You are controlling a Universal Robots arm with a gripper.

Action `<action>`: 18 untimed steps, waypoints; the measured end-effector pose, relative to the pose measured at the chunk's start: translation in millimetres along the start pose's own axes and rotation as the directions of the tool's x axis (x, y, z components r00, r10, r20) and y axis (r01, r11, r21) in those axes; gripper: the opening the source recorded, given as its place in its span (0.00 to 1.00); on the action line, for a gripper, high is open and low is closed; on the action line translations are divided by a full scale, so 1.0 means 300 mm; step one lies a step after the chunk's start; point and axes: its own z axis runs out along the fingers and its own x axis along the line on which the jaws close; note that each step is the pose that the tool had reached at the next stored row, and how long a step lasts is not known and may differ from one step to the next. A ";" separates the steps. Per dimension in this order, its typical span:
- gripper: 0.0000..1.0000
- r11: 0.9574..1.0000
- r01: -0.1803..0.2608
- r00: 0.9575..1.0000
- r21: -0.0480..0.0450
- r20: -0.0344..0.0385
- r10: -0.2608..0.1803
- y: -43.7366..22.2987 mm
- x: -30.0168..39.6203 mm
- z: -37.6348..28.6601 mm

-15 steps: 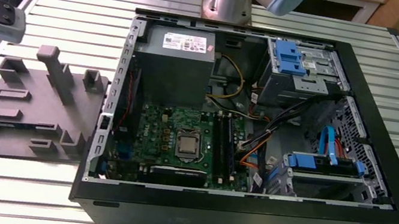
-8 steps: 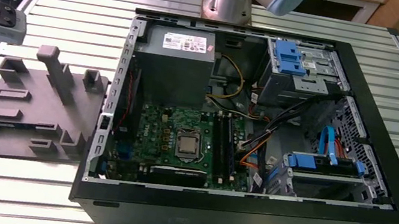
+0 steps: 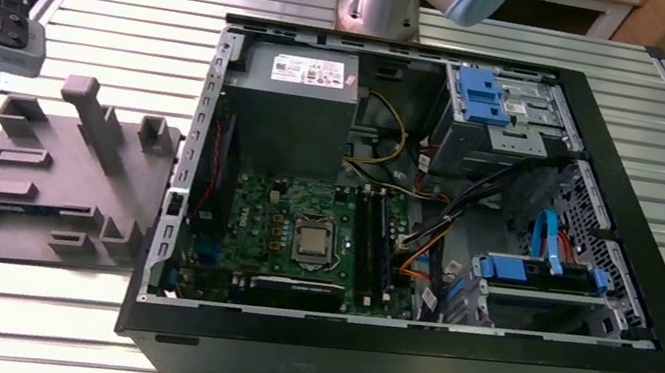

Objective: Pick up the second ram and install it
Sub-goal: 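Pick up the second ram and move it above second insertion slot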

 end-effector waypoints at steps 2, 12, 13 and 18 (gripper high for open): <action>0.11 1.000 0.000 1.000 0.000 0.000 0.000 0.000 0.000 0.003; 0.11 1.000 0.001 1.000 0.000 0.000 -0.001 -0.001 0.000 0.016; 0.11 1.000 0.001 1.000 0.000 0.000 -0.001 -0.001 0.000 0.017; 0.11 1.000 0.002 1.000 0.000 0.000 -0.002 -0.001 0.001 0.024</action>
